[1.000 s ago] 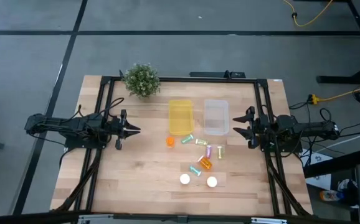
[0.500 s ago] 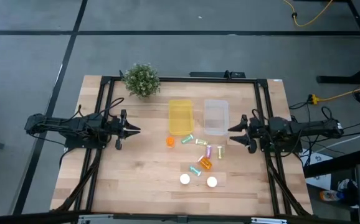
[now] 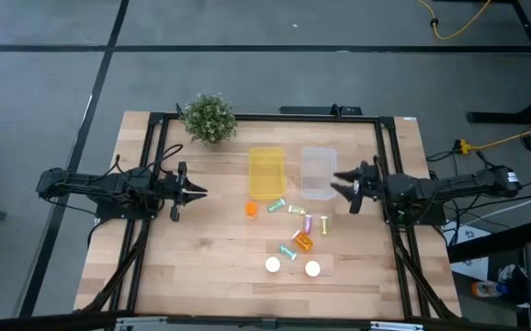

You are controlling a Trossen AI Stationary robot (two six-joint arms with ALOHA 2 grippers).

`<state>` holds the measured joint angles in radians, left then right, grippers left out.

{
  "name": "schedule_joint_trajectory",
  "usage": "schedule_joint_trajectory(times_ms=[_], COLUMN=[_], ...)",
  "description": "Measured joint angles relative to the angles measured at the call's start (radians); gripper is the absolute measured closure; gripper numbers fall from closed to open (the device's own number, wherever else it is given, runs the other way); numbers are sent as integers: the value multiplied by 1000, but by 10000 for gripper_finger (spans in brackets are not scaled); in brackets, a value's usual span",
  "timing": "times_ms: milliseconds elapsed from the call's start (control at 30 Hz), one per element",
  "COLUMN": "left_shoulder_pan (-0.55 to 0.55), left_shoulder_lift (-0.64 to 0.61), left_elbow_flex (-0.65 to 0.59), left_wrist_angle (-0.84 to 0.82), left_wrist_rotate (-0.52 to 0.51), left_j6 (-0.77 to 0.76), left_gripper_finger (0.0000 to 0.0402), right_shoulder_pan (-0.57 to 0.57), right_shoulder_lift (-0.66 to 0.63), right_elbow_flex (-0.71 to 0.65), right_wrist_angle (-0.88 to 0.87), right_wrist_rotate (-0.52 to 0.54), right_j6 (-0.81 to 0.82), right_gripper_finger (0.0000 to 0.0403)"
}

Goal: Pick and place medicine bottles into bin by pill shape (circle, oval)
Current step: Put the large orange pill bottle into the transparent bin

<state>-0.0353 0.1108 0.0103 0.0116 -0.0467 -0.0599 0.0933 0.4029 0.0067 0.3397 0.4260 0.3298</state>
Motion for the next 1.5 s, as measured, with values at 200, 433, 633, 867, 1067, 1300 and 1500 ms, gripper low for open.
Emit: schedule_joint_trajectory(times_ms=[200, 433, 633, 867, 1067, 1300, 1500], left_shoulder_pan=[0, 0, 0, 0, 0, 0, 0], left_shoulder_lift=[0, 0, 0, 0, 0, 0, 0], left_elbow_flex=[0, 0, 0, 0, 0, 0, 0], left_wrist_angle=[0, 0, 0, 0, 0, 0, 2], left_wrist_rotate=[0, 0, 0, 0, 0, 0, -21], left_j6=[0, 0, 0, 0, 0, 0, 42], left_gripper_finger=[351, 351, 351, 351, 351, 351, 351], right_shoulder_pan=[0, 0, 0, 0, 1, 0, 0], right_shoulder_lift=[16, 16, 16, 16, 16, 16, 16], right_elbow_flex=[0, 0, 0, 0, 0, 0, 0], right_wrist_angle=[195, 196, 154, 119, 119, 119, 120], right_wrist_rotate=[8, 8, 8, -31, -53, -53, -20], right_j6=[-126, -128, -129, -128, -130, -133, -210], right_gripper_finger=[189, 189, 189, 189, 189, 189, 189])
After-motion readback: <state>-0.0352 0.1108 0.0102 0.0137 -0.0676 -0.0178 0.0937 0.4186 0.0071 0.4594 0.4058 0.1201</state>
